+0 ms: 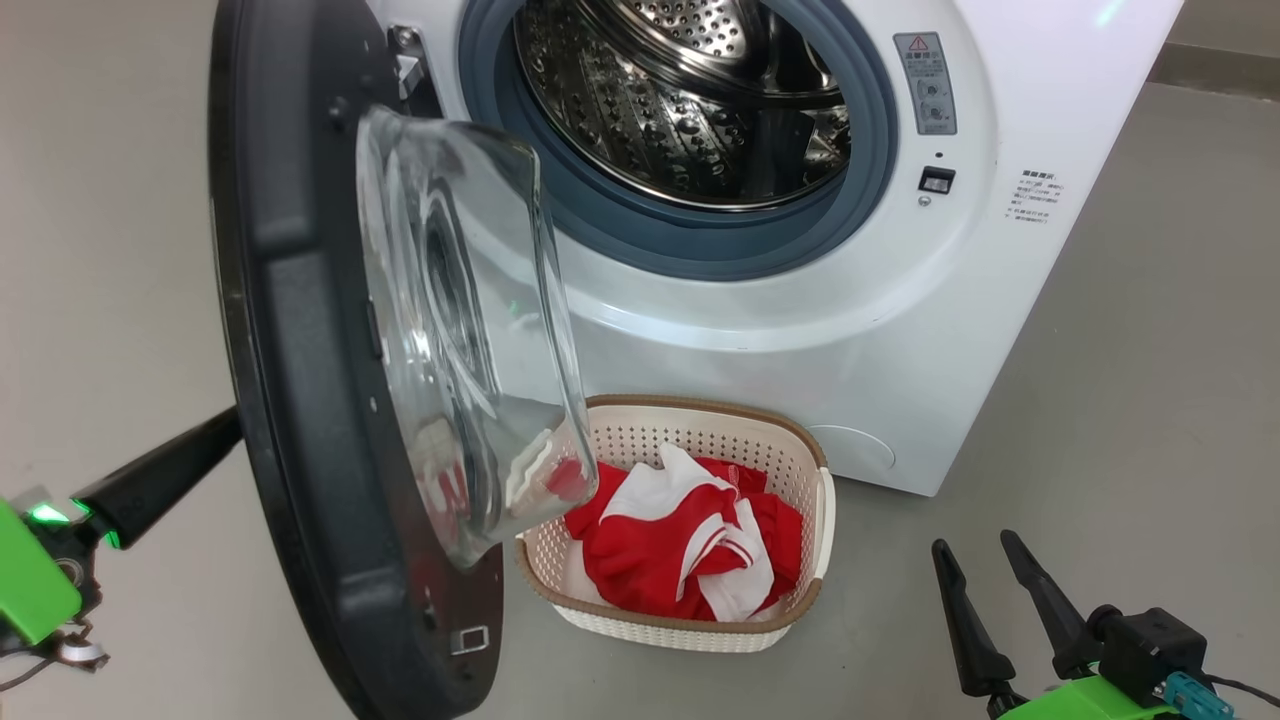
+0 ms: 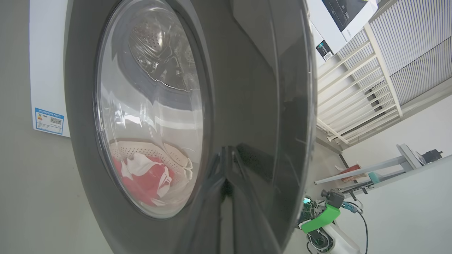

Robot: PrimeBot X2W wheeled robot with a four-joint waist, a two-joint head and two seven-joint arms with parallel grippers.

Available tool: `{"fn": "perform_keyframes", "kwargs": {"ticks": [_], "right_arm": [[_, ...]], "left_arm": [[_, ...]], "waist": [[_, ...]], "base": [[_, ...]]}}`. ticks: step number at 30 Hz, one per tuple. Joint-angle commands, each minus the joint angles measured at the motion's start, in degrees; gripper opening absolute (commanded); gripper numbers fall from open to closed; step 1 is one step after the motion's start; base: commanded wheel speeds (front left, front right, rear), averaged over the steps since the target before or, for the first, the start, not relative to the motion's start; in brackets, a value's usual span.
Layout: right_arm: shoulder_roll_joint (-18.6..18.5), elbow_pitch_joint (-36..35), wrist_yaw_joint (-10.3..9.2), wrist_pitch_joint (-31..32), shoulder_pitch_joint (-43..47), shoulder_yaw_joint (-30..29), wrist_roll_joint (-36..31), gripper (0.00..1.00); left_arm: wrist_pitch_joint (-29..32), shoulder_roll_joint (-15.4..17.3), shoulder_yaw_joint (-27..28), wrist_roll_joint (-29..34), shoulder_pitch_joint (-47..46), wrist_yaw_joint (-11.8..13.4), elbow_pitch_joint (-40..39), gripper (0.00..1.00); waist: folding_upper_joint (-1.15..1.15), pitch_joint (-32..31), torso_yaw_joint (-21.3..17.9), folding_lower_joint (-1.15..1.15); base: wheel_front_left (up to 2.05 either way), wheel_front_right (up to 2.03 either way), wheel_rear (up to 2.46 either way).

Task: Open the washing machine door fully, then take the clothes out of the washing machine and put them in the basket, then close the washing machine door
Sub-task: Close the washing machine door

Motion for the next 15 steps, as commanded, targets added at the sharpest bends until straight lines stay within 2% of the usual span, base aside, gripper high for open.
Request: {"fn": "perform_keyframes", "kwargs": {"ticks": [1, 7, 10, 13, 14, 15], "right_arm": [[-0.2, -1.5, 0.42, -0.4, -0.8, 1.2, 0.0, 1.0], [-0.2, -1.4, 0.42, -0.4, -0.6, 1.8, 0.3, 1.0], [-0.2, -1.2, 0.42, -0.4, -0.4, 2.3, 0.6, 1.0], [-0.2, -1.1, 0.42, -0.4, -0.3, 2.8, 0.9, 1.0], [-0.2, -1.1, 0.42, -0.4, -0.3, 2.9, 1.1, 1.0], [-0.2, -1.0, 0.42, -0.4, -0.2, 3.1, 1.2, 1.0]], "left_arm": [[-0.6, 2.8, 2.2, 0.3, -2.2, -0.4, -1.0, 0.0], [-4.3, 2.8, 1.6, 1.0, 0.3, -0.4, 1.2, 0.0], [-6.9, 2.5, 1.5, 1.3, 2.3, -0.4, 2.3, 0.14], [-9.5, 2.0, 1.2, 1.4, 4.6, -0.4, 3.5, 0.24], [-10.4, 1.8, 1.1, 1.5, 5.3, -0.4, 3.9, 0.33], [-11.4, 1.6, 1.1, 1.6, 6.1, -0.4, 4.4, 0.47]], "waist": [[0.0, -0.1, 0.0, 0.0], [0.0, -0.9, 0.2, 0.0], [0.0, -1.4, 0.6, 0.0], [0.0, -1.9, 1.0, 0.0], [0.0, -2.2, 1.2, 0.0], [0.0, -2.4, 1.3, 0.0]], "base": [[0.0, 0.0, 0.0], [0.0, 0.0, 0.0], [0.0, 0.0, 0.0], [0.0, 0.0, 0.0], [0.0, 0.0, 0.0], [0.0, 0.0, 0.0]]}}
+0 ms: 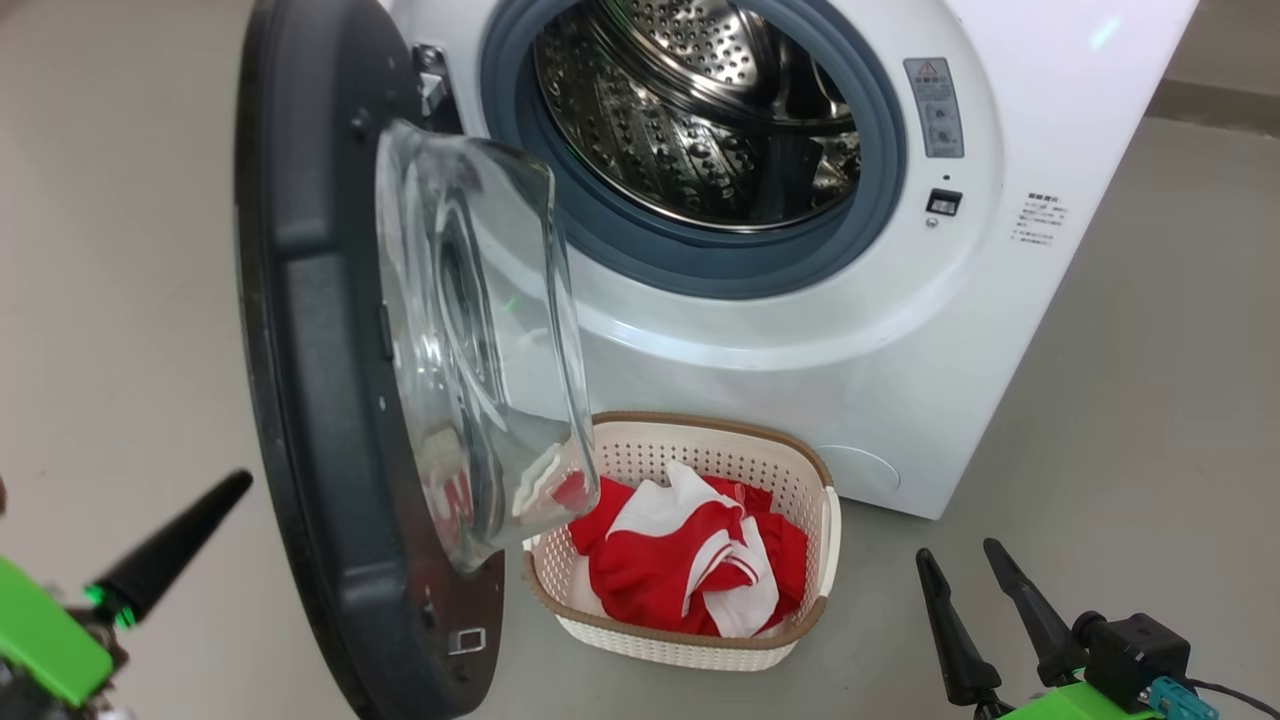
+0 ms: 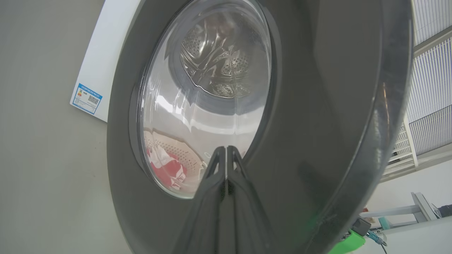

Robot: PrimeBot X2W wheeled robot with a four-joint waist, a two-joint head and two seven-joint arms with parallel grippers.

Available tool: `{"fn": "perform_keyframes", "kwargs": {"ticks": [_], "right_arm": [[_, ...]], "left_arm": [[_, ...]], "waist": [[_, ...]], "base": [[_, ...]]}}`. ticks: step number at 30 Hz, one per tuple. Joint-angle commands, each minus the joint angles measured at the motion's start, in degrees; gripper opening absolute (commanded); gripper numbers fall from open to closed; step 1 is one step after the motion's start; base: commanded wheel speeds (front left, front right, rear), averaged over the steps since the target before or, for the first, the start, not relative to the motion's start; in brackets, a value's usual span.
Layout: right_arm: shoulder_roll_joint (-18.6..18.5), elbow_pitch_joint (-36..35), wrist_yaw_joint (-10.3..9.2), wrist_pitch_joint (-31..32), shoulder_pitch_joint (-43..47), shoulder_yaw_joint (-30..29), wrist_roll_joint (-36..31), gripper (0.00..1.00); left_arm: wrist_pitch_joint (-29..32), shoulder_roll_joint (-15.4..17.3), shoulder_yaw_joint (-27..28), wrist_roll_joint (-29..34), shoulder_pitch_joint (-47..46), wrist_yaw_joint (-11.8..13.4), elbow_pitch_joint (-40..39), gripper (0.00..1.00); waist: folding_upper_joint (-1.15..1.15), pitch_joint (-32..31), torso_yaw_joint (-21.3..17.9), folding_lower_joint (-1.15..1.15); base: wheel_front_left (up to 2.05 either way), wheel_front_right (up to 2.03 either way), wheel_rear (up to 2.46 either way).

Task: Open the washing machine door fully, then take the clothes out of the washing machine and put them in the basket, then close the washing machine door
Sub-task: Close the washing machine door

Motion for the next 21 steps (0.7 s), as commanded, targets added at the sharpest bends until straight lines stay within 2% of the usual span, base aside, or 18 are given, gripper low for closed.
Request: {"fn": "perform_keyframes", "kwargs": {"ticks": [1, 3, 4, 21], "right_arm": [[-0.2, -1.1, 0.42, -0.4, -0.4, 1.7, 0.8, 1.0], [-0.2, -1.0, 0.42, -0.4, -0.4, 2.0, 1.0, 1.0], [-0.2, -1.0, 0.42, -0.4, -0.3, 2.1, 1.1, 1.0], [-0.2, -0.3, 0.42, -0.4, -0.6, 4.0, 2.0, 1.0]], "left_arm": [[-1.4, 2.0, 2.4, 0.5, -0.6, -0.4, -0.3, 0.54], [-3.1, 1.8, 2.0, 0.9, 0.8, -0.4, 0.2, 0.88], [-4.1, 1.6, 1.7, 1.1, 1.4, -0.4, 0.6, 1.0], [-21.6, -1.9, -5.2, 4.2, 10.1, -0.4, 7.8, 1.0]], "waist": [[0.0, -0.6, 0.5, 0.0], [0.0, -0.9, 0.9, 0.0], [0.0, -1.1, 1.1, 0.0], [0.0, -3.0, 3.5, 0.0]], "base": [[0.0, 0.0, 0.0], [0.0, 0.0, 0.0], [0.0, 0.0, 0.0], [0.0, 0.0, 0.0]]}}
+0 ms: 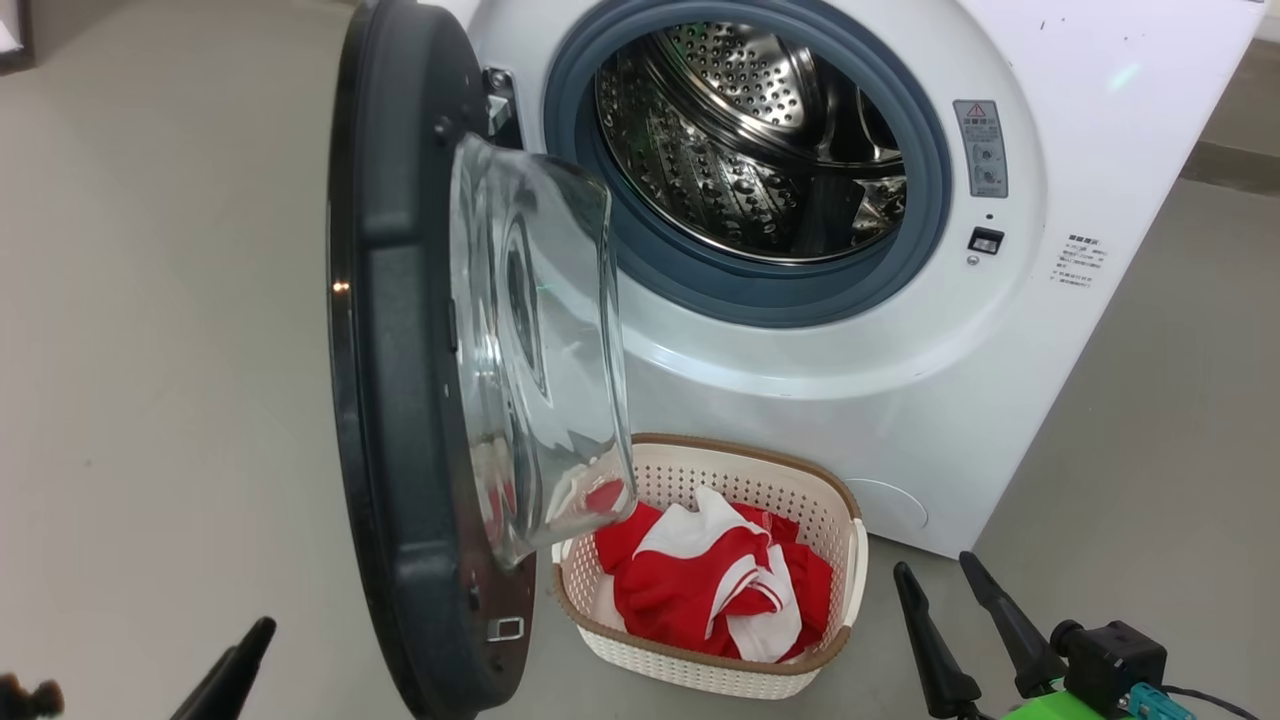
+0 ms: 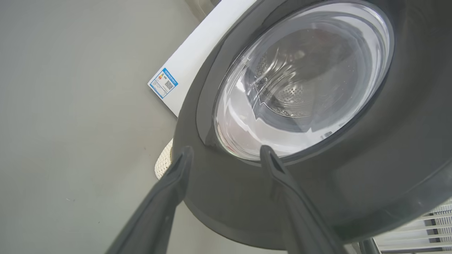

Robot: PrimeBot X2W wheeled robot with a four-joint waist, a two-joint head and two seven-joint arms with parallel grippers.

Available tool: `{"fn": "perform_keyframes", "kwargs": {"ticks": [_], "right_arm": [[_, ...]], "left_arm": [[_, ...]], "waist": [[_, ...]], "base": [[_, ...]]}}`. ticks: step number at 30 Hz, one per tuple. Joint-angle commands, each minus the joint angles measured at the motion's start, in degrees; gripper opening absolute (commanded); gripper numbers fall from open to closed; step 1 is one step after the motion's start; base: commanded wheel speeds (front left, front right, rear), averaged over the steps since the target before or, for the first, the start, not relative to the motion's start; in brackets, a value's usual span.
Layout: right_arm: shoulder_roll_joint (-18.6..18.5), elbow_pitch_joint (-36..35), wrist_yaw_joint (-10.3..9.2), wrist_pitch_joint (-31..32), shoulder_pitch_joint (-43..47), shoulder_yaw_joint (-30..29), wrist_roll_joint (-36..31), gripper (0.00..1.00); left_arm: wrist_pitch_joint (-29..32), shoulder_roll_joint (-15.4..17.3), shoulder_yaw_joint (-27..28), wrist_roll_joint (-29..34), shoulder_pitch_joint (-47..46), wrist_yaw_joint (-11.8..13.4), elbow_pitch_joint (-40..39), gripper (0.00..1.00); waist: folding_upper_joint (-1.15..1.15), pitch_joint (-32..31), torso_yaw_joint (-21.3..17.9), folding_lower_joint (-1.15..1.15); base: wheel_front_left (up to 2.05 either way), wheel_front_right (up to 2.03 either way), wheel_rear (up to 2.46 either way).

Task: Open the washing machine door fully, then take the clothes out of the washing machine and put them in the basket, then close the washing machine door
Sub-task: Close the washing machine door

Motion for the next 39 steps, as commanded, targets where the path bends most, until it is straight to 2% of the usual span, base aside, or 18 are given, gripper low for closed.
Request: {"fn": "perform_keyframes", "kwargs": {"ticks": [1, 8, 12, 17, 22, 27, 33, 39], "right_arm": [[-0.2, -1.3, 0.42, -0.4, -0.7, 1.6, 0.1, 1.0], [-0.2, -1.0, 0.42, -0.4, -0.7, 2.2, 0.5, 1.0], [-0.2, -0.9, 0.42, -0.4, -1.0, 2.2, 0.5, 1.0], [-0.2, -0.8, 0.42, -0.4, -1.7, 2.0, 0.3, 1.0], [-0.2, -0.6, 0.42, -0.4, -2.4, 2.0, 0.3, 1.0], [-0.2, -0.7, 0.42, -0.4, -2.5, 1.8, 0.3, 1.0], [-0.2, -0.9, 0.42, -0.4, -2.4, 1.5, 0.1, 1.0], [-0.2, -1.1, 0.42, -0.4, -2.5, 1.3, 0.0, 1.0]], "left_arm": [[-1.1, 1.5, 2.2, 0.3, -1.6, -0.4, -0.6, 1.0], [-9.9, -1.5, 1.0, -2.0, 0.9, -0.4, 1.8, 1.0], [-14.0, -2.2, -0.4, -1.0, 1.3, -0.4, 3.7, 1.0], [-19.7, -2.5, -3.7, 3.5, 0.6, -0.4, 6.7, 1.0], [-21.9, -4.0, -5.4, 13.0, -0.8, -0.4, 12.5, 1.0], [-22.0, -8.4, 0.5, 27.1, -1.4, -0.4, 14.7, 1.0], [-22.0, -13.9, 9.3, 47.4, -0.4, -0.4, 12.1, 1.0], [-22.0, -19.1, 16.0, 60.2, 0.9, -0.4, 7.7, 1.0]], "waist": [[0.0, -0.1, 0.1, 0.0], [0.0, -0.3, 0.2, 0.0], [0.0, -0.1, 0.2, 0.0], [0.0, 0.5, 0.1, 0.0], [0.0, 1.0, -0.3, 0.0], [0.0, 1.1, -0.8, 0.0], [0.0, 1.2, -1.3, 0.0], [0.0, 1.2, -1.7, 0.0]], "base": [[0.0, 0.0, 0.0], [0.0, 0.0, 0.0], [0.0, 0.0, 0.0], [0.0, 0.0, 0.0], [0.0, 0.0, 0.0], [0.0, 0.0, 0.0], [0.0, 0.0, 0.0], [0.0, 0.0, 0.0]]}}
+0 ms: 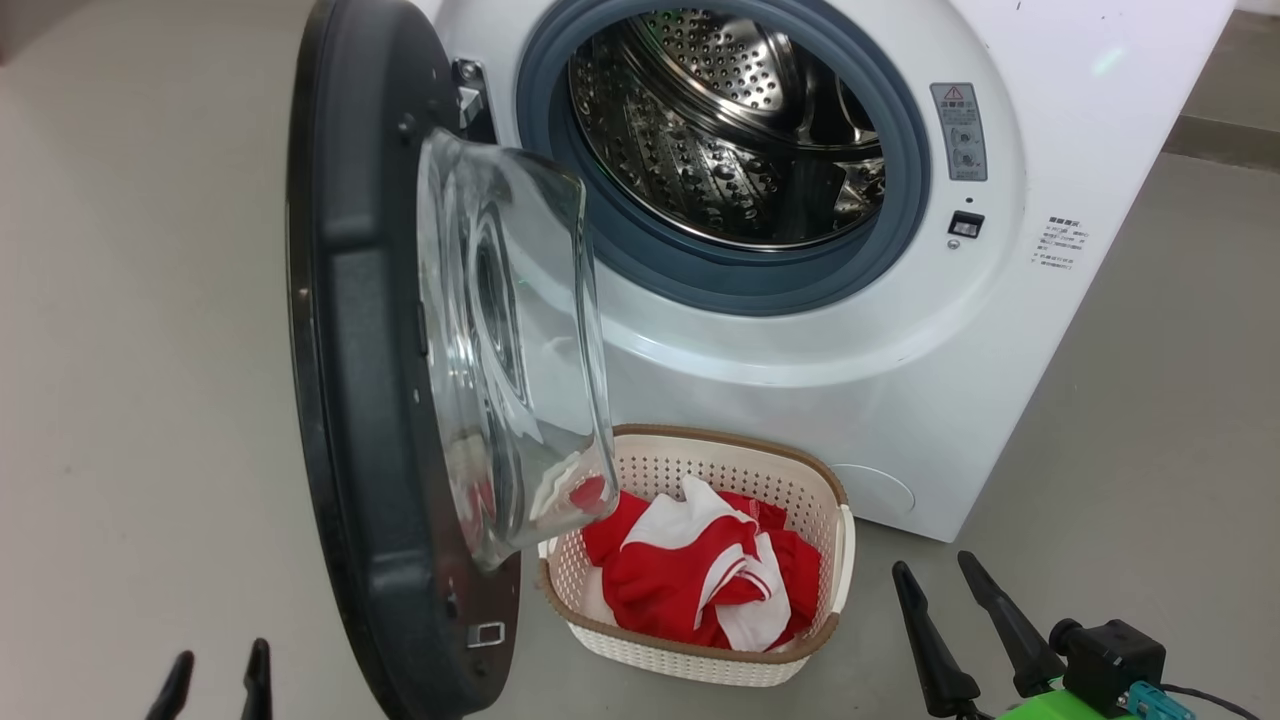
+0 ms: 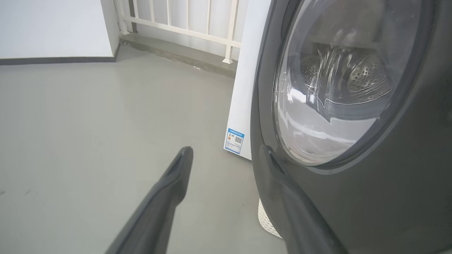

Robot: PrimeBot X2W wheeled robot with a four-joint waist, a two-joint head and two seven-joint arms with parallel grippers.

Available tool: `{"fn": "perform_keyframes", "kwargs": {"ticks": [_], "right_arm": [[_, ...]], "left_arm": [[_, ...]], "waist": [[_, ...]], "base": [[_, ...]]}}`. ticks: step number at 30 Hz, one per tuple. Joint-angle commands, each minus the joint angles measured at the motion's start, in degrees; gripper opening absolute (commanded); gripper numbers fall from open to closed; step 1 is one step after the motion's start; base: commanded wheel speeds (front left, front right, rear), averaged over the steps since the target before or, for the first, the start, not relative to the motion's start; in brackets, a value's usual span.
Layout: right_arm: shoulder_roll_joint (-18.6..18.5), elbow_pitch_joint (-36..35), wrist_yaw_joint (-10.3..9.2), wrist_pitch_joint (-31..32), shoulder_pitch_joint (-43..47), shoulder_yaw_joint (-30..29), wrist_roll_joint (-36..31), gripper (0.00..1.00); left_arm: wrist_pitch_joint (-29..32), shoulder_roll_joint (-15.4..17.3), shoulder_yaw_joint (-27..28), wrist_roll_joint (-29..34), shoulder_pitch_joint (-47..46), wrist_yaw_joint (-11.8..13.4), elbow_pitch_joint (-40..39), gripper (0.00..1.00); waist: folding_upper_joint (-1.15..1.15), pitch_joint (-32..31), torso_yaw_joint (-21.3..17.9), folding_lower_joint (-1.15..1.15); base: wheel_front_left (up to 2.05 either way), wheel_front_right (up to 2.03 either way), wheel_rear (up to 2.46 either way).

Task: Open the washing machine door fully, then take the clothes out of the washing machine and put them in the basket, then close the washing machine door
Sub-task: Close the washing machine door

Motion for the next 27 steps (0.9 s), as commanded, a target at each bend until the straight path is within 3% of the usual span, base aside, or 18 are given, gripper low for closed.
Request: {"fn": "perform_keyframes", "kwargs": {"ticks": [1, 11, 27], "right_arm": [[-0.3, -1.5, 0.42, -0.4, -2.2, 0.9, -0.4, 1.0], [-0.3, -1.5, 0.42, -0.4, -2.1, 0.8, -0.3, 1.0], [-0.3, -1.3, 0.42, -0.4, -2.2, 0.7, -0.5, 1.0]], "left_arm": [[-0.7, -0.3, 4.4, 4.1, -0.3, -0.3, -2.9, 1.0], [-0.7, -4.5, 8.2, 14.2, 1.9, -0.3, -7.1, 1.0], [-0.7, -5.4, 8.3, 15.0, 2.0, -0.3, -7.9, 1.0]], "waist": [[0.0, 0.0, -0.1, 0.0], [0.0, -0.3, -0.5, 0.0], [0.0, -0.5, -0.7, 0.0]], "base": [[0.0, 0.0, 0.0], [0.0, 0.0, 0.0], [0.0, 0.0, 0.0]]}}
